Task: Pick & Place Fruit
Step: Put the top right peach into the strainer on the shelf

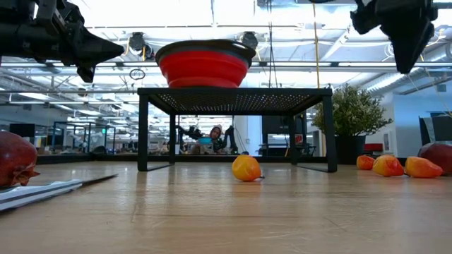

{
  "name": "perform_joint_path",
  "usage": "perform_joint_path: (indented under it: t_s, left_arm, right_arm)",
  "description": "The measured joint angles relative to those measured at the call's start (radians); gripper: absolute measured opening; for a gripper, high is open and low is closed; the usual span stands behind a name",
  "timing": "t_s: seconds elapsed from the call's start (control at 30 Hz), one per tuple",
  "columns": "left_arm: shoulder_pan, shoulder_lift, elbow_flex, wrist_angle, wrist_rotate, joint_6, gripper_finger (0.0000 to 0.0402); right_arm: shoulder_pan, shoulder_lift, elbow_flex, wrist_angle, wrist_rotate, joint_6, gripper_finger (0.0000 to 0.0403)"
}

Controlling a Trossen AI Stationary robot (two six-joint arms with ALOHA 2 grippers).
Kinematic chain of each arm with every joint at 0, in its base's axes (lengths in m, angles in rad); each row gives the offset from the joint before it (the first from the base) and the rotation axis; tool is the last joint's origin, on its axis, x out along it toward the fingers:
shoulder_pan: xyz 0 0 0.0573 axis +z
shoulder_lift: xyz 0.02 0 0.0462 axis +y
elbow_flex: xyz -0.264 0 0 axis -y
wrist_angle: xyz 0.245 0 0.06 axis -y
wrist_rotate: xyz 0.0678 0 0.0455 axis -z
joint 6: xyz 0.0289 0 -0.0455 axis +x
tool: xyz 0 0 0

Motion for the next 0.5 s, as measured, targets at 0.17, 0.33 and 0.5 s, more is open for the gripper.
perform_joint_path:
  t_s: [0.17,0.33,0.5]
  left_arm:
    - [0.000,0.000,0.000,0.000,0.000,-0.017,0.0019]
    - [0.000,0.000,0.000,0.000,0.000,-0.044,0.0019]
    - [0.000,0.000,0.000,0.000,0.000,-0.064,0.0019]
  right_arm:
    - [0.000,-0.041,-0.085,0.099,0.003,-0.023,0.0203]
    - [-0.006,-0.088,-0.191,0.137,0.032,-0.050,0.0242]
    - [-0.037,-0.133,-0.305,0.202,0.063,-0.057,0.0253]
